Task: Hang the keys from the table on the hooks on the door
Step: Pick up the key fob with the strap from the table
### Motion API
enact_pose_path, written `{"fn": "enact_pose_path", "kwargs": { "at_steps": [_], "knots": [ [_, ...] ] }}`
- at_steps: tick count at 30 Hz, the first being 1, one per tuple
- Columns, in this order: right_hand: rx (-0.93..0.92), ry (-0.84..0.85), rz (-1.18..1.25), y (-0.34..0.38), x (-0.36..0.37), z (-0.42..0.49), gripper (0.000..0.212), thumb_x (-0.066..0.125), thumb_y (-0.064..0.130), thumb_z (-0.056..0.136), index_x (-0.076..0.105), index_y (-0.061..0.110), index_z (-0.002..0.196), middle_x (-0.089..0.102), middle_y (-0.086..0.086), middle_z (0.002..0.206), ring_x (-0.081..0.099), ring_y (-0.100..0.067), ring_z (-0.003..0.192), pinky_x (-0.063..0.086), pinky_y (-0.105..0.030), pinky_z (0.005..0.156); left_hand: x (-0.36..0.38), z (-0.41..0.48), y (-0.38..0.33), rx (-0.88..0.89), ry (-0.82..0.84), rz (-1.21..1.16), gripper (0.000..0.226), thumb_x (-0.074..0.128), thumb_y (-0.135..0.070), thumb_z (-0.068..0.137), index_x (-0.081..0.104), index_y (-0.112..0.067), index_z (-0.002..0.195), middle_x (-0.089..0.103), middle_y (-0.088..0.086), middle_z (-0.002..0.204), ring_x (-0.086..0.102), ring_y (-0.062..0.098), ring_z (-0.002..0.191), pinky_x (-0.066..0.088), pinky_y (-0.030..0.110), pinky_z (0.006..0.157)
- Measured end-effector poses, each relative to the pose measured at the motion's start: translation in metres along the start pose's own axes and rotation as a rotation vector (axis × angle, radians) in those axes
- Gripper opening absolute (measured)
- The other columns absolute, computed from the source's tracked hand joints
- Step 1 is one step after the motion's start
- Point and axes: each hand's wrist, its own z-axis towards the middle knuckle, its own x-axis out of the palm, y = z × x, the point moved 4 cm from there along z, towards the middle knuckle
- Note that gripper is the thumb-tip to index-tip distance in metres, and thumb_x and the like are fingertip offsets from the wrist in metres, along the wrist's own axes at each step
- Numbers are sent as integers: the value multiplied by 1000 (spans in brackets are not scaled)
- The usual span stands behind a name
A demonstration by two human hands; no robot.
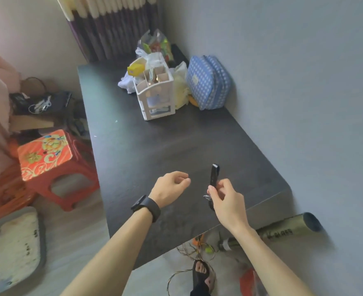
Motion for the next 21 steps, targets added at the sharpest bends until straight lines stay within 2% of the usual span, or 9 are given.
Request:
{"fn": "enact_pose_path", "kwargs": {
  "at_steps": [4, 8, 11, 13, 16, 18, 21],
  "knots": [
    [-45, -186, -36, 8, -59, -89, 17, 60, 40, 97, 50, 36, 83, 71, 16, 70, 66, 3, 75, 43, -13, 56, 20, -70, -80, 233, 111, -100, 31, 64, -48, 87, 73, -35, 114, 75, -14, 108, 68, 7, 101, 50, 22, 89],
    [-65, -388, -69, 10, -112, -186, 10, 65, 35, 96, 61, 26, 92, 75, 9, 75, 69, -5, 70, 52, -25, 60, 55, -154, -137, 432, 251, -79, 35, 66, -54, 83, 73, -36, 112, 76, -19, 103, 69, -4, 90, 52, 14, 79],
    [-54, -525, -87, -1, -142, -255, 15, 66, 40, 94, 63, 26, 91, 74, 9, 72, 69, -6, 67, 53, -23, 56, 88, -215, -165, 564, 330, -41, 32, 69, -54, 82, 75, -35, 106, 77, -22, 96, 71, -6, 83, 53, 11, 74],
    [-17, -586, -87, -14, -156, -299, 19, 65, 46, 92, 63, 27, 89, 74, 11, 73, 69, -5, 65, 54, -25, 57, 116, -250, -179, 632, 383, -38, 21, 71, -51, 81, 76, -36, 95, 76, -26, 88, 72, -6, 78, 51, 7, 67],
    [68, -721, 22, -40, -180, -368, 17, 62, 59, 86, 58, 42, 85, 72, 21, 72, 69, 2, 68, 50, -14, 59, 167, -300, -198, 705, 476, 3, 15, 69, -49, 82, 76, -38, 89, 76, -27, 87, 71, -7, 79, 54, 11, 72],
    [133, -783, 138, -63, -199, -413, 15, 69, 52, 86, 60, 42, 93, 75, 20, 78, 71, 4, 73, 50, -10, 63, 206, -334, -215, 754, 558, 43, 20, 67, -52, 81, 76, -37, 90, 76, -25, 88, 70, -8, 82, 52, 13, 73],
    [178, -874, 322, -101, -231, -487, 17, 70, 44, 89, 65, 40, 105, 78, 17, 85, 73, 0, 79, 51, -11, 68, 269, -395, -244, 845, 718, 118, 14, 70, -50, 80, 76, -38, 82, 76, -25, 84, 70, -8, 85, 49, 14, 77]
  ]
}}
